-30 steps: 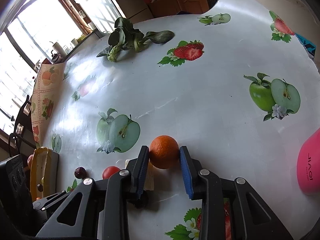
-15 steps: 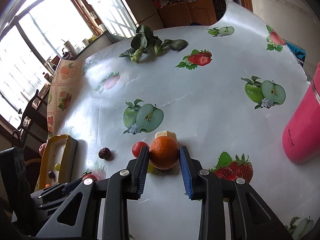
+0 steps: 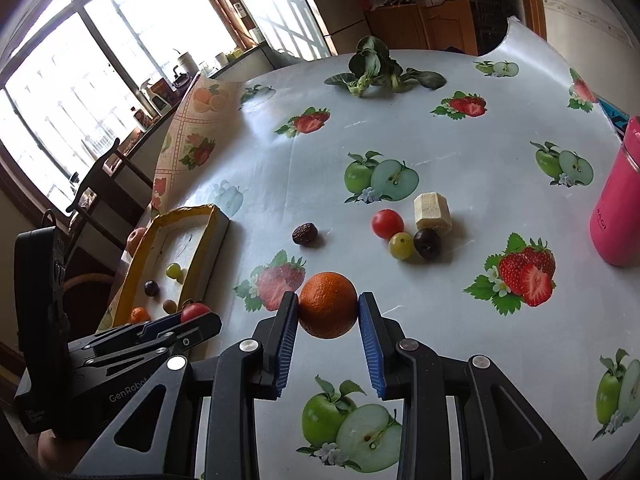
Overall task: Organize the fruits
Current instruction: 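Carry the tomato and tangerine in both grippers over the tray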
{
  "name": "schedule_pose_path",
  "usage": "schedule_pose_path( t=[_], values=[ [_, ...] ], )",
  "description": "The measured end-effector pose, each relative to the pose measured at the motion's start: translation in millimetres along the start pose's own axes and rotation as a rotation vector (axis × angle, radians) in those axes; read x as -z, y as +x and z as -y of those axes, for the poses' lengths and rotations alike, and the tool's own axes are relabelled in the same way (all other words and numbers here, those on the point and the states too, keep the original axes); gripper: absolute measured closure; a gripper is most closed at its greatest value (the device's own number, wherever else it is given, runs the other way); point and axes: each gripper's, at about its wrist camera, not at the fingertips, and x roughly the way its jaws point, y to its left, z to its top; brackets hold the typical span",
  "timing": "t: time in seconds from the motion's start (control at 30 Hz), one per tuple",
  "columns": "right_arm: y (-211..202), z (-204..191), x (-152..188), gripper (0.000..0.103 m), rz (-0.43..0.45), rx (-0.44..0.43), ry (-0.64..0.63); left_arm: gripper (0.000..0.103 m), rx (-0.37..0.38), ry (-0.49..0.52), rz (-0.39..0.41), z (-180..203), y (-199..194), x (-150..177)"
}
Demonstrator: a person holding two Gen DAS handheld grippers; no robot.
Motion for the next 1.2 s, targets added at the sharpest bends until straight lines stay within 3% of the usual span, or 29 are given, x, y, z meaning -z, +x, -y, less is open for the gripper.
schedule_pose_path(
  t=[0.53,1.2],
  values=[
    [-11,-62,16,0.072,0.002,-0.041,-0.095,0.074,-0.044,-0.051,0.042,-44,-37,17],
    [4,-107,24,0.072,-0.023,-0.076,-0.152,0.074,-0.072,-0.091,0.043,-86,-45,24]
  ],
)
